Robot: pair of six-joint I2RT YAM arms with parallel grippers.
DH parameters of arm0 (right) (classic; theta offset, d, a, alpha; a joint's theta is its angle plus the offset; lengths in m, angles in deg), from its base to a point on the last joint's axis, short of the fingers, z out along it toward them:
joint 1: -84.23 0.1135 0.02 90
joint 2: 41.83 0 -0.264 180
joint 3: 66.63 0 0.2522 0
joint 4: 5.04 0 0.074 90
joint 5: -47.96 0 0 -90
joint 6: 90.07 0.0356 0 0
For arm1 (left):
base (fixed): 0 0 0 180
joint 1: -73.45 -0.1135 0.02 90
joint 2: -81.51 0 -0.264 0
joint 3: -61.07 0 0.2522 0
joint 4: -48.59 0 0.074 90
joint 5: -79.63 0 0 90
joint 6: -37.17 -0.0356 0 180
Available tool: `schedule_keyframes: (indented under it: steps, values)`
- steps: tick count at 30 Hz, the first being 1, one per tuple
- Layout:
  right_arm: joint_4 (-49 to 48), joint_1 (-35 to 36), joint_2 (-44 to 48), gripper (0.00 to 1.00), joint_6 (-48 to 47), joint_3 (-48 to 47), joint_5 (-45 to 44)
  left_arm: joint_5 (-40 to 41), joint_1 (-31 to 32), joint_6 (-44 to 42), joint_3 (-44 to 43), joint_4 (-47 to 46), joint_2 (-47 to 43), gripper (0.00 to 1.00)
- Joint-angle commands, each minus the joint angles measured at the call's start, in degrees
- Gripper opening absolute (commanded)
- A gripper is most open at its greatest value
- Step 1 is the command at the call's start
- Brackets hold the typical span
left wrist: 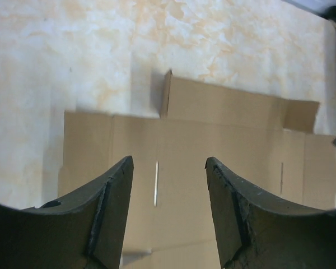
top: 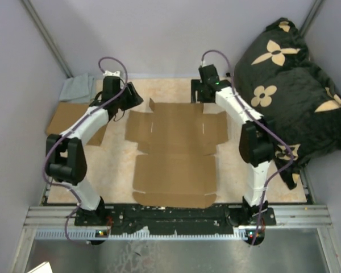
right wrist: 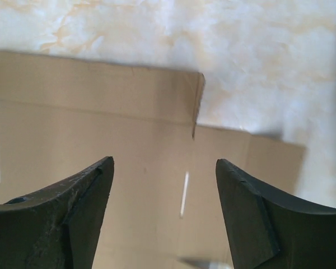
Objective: Fold the paper box
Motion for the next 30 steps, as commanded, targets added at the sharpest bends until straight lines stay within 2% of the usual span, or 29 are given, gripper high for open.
schedule_keyframes:
  steps: [1, 4, 8, 13, 20, 30]
  values:
    - [-2.36, -0.25, 17.24, 0.75, 2.89, 12.07, -3.62, -0.37, 1.15, 3.33, 15.37, -4.33, -9.76, 0.62]
    - [-5.53, -0.25, 26.62, 0.76, 5.35, 27.07, -0.64, -2.37, 1.66, 4.72, 26.22, -9.32, -14.40, 0.62]
    - [-12.16, 0.03, 35.03, 0.76, 7.72, 45.29, 4.76, -6.44, 2.60, 4.46, 32.23, -8.97, -15.32, 0.61]
    - [-15.60, 0.19, 40.16, 0.75, 10.04, 57.13, 7.38, -5.54, 3.97, 4.22, 36.99, -8.11, -18.48, 0.62]
    - [-18.35, 0.19, 41.37, 0.77, 12.75, 61.97, 7.35, -2.20, 3.97, 4.67, 41.32, -9.42, -24.28, 0.66]
    - [-21.50, 0.19, 35.67, 0.74, 12.64, 59.50, 8.49, -2.26, 3.97, 4.27, 40.09, -8.86, -22.47, 0.67]
